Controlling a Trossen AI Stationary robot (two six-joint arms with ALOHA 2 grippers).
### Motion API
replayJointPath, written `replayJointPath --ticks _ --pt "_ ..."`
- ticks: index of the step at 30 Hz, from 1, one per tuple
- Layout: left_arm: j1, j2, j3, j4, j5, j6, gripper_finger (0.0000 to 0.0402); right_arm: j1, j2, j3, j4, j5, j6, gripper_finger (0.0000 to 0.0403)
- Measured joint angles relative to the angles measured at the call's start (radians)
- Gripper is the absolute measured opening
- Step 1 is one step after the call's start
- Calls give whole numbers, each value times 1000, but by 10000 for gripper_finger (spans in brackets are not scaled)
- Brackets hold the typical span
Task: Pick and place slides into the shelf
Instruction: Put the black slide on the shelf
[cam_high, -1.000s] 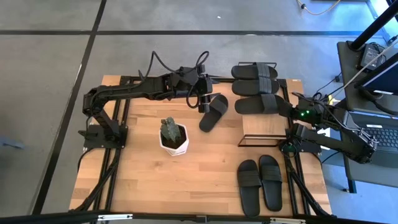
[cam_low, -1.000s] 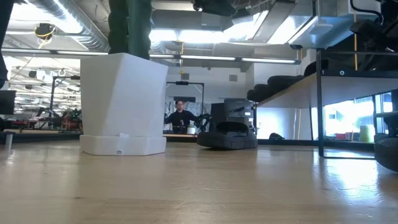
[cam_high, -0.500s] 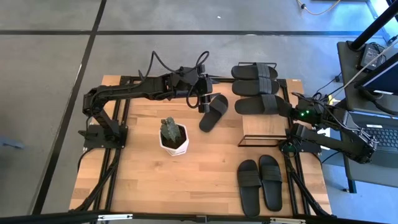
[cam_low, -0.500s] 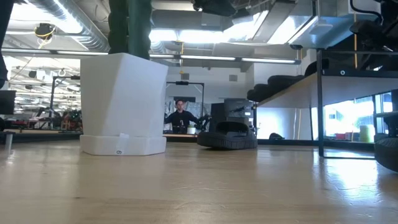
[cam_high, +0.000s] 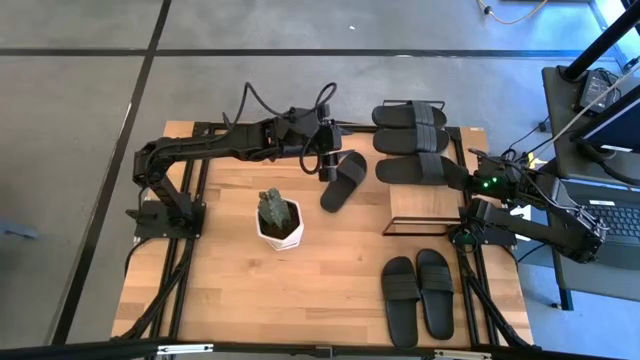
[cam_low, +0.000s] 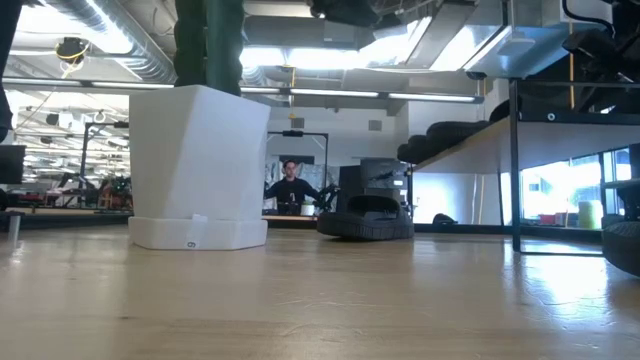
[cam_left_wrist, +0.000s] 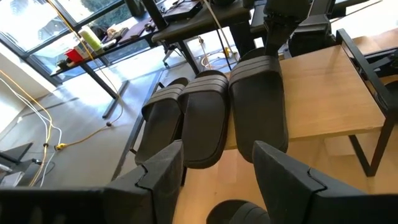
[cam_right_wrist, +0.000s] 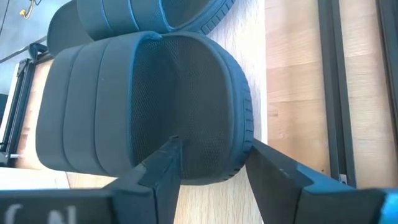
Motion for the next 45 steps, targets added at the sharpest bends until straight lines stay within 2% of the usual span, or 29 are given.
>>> replayJointPath --ticks 26,29,31,36,45 --pt "0 0 0 -28 0 2 186 0 8 19 -6 -2 -54 172" --pt "0 0 0 -28 0 2 186 0 37 51 -47 1 -74 171" --pt "0 0 0 -28 0 2 186 0 73 78 -157 19 -50 166" --pt "-1 0 0 -28 -2 3 186 0 141 115 -294 45 -28 154" --pt "-2 0 0 -28 -3 2 186 0 160 137 -341 69 -15 153"
